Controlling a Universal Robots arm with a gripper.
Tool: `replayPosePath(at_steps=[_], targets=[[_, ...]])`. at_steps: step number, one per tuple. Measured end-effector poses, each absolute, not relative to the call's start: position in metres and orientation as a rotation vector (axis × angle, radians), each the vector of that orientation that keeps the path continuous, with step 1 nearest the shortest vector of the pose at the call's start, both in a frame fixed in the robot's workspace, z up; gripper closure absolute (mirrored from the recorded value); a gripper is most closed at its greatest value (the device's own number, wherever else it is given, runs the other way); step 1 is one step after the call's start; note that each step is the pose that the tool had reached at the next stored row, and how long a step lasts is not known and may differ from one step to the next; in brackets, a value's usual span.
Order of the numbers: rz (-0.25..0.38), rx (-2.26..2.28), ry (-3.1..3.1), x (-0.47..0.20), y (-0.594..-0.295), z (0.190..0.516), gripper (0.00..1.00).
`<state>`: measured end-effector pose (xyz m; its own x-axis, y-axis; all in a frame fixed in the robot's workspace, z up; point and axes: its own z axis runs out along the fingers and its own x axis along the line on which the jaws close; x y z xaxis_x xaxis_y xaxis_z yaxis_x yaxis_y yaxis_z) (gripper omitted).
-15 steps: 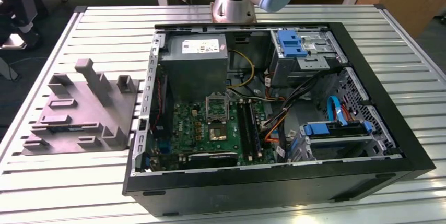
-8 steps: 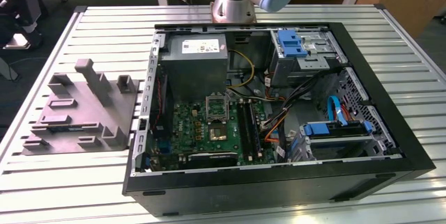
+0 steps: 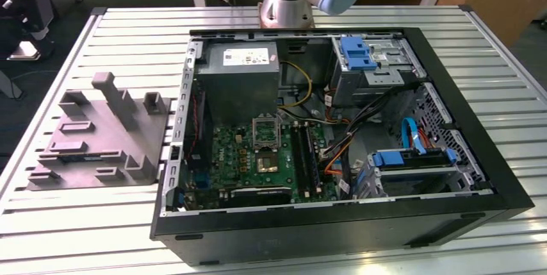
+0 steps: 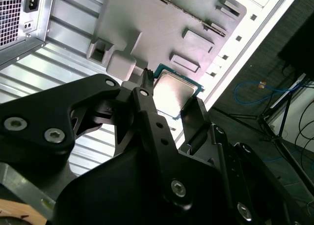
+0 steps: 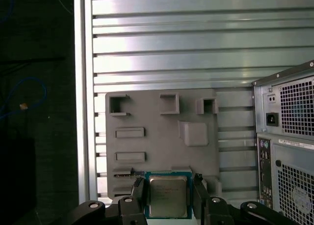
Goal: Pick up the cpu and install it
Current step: 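Pick up the cpu and move it towards the insertion slot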
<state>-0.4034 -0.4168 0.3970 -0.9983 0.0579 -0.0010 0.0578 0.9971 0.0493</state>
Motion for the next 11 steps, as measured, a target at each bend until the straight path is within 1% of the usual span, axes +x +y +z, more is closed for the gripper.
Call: replayPosePath(at_steps=[11], targets=[[0.077, 0.091, 3.137, -0.4006, -0.4168, 0.3971, 0.53]])
